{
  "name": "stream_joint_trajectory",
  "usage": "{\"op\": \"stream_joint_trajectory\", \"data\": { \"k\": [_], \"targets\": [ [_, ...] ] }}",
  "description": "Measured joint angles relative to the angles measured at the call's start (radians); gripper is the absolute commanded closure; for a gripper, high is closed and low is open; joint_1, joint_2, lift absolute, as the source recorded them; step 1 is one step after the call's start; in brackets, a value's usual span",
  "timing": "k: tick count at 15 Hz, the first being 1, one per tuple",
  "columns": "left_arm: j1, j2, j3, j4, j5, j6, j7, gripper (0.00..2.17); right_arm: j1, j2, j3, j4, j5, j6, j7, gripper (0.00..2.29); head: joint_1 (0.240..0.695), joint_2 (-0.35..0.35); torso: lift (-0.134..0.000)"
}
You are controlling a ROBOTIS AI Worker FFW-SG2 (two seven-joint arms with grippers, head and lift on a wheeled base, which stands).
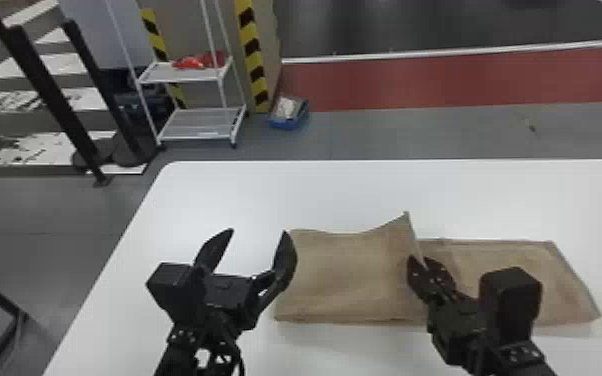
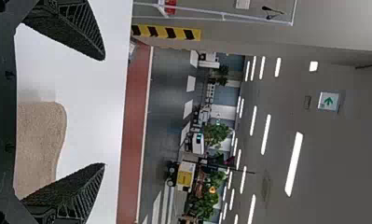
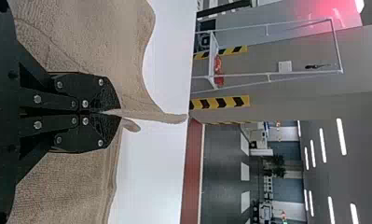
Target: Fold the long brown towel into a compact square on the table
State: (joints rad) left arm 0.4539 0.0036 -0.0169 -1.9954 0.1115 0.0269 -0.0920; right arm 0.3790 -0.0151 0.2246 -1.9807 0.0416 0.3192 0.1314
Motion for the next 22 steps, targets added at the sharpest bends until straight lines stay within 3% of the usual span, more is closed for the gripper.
{"op": "stream_joint_trajectory", "data": {
  "k": [4, 5, 6, 7, 8, 18, 22],
  "targets": [
    [-0.002, -0.001, -0.001, 0.007, -0.001, 0.0, -0.007, 0.07, 0.021, 0.001, -0.07, -0.01, -0.025, 0.006, 0.01, 1.49, 0.695, 0.111, -0.112],
    [-0.003, -0.002, -0.002, 0.009, -0.001, 0.0, -0.008, 0.07, 0.019, 0.002, -0.076, 0.006, -0.027, 0.008, 0.01, 1.24, 0.695, 0.103, -0.112],
    [-0.004, -0.002, -0.003, 0.011, -0.001, 0.0, -0.01, 0.07, 0.017, 0.003, -0.079, 0.025, -0.027, 0.008, 0.01, 0.62, 0.695, 0.096, -0.112],
    [-0.004, -0.003, -0.004, 0.012, -0.001, 0.0, -0.011, 0.07, 0.015, 0.005, -0.081, 0.042, -0.027, 0.006, 0.01, 0.19, 0.695, 0.095, -0.112],
    [-0.004, -0.003, -0.004, 0.013, -0.002, 0.0, -0.011, 0.07, 0.014, 0.008, -0.083, 0.053, -0.027, 0.004, 0.009, 0.07, 0.695, 0.094, -0.112],
    [0.003, -0.004, -0.002, 0.015, -0.003, 0.0, -0.014, 0.07, 0.036, 0.011, -0.104, 0.039, -0.035, 0.019, 0.01, 0.12, 0.695, 0.083, -0.112],
    [0.003, -0.004, -0.002, 0.014, -0.003, 0.0, -0.016, 0.08, -0.016, 0.011, -0.096, 0.098, -0.024, 0.044, 0.01, 0.31, 0.695, 0.084, -0.112]
  ]
}}
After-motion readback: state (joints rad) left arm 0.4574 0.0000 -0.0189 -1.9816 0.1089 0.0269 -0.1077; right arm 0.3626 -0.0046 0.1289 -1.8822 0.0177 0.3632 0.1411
